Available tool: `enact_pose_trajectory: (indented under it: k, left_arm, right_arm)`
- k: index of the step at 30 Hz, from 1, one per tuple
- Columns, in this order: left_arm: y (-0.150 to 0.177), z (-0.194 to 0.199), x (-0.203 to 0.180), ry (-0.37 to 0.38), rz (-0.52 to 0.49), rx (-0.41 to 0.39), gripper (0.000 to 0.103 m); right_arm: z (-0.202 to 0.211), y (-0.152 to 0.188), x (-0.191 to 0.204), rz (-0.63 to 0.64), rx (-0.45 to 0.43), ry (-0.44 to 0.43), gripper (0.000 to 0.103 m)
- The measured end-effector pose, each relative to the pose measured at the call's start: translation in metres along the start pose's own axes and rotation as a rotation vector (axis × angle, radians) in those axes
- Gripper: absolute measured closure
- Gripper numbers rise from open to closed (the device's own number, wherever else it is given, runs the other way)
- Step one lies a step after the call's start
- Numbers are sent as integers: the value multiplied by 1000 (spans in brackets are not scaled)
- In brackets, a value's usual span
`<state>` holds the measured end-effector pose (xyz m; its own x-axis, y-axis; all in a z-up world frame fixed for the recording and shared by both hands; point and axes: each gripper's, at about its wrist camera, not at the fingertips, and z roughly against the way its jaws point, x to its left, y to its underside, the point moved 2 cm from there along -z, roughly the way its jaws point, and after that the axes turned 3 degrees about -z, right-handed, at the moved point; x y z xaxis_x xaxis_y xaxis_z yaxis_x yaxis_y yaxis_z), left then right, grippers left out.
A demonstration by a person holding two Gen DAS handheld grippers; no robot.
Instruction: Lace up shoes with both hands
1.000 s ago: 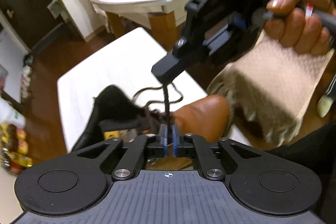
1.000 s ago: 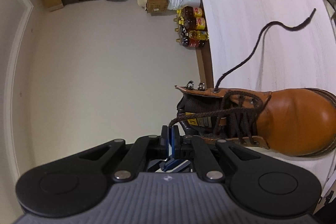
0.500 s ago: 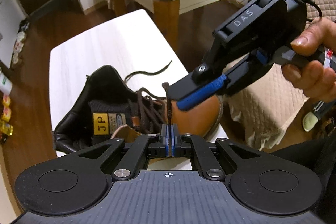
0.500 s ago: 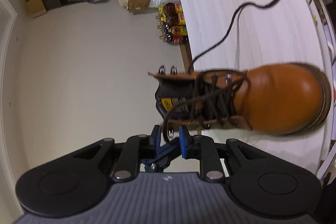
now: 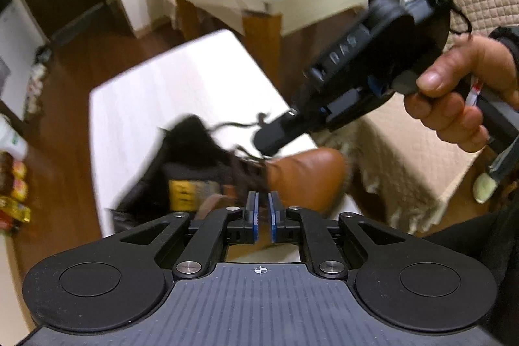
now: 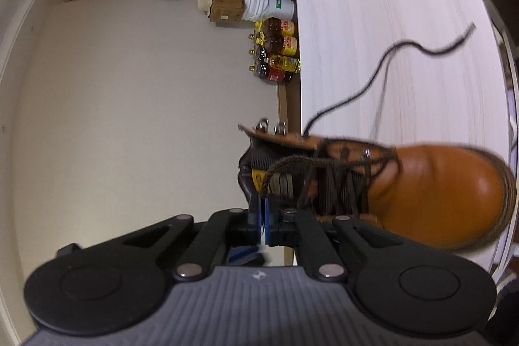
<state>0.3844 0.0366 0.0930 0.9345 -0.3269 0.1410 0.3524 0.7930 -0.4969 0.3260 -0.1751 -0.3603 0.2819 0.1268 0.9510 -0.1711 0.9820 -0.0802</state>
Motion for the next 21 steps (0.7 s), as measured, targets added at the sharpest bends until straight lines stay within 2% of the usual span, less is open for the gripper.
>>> enact_pose_trajectory:
  k: [2, 5, 9, 11, 16, 21]
  left_arm:
    - [0, -2, 13, -28, -33, 24, 91]
    - [2, -11, 24, -14, -52, 57, 91]
    - [1, -16, 36, 18, 3, 40, 90]
    - [2, -14, 39, 12, 14, 33, 82]
    - [4, -17, 44, 11, 57, 26, 86]
    - [5, -21, 33, 33, 6, 44, 98]
  right_arm:
    - [-8, -7, 2, 27, 14, 2, 100]
    - [-16, -12, 1, 39, 30, -5, 100]
    - [-32, -17, -3, 19, 48, -15, 100]
    - [-36, -17, -5, 26, 48, -10, 100]
    - [-35, -17, -5, 79, 50, 35, 100]
    - [-32, -11, -6, 108, 66, 61, 100]
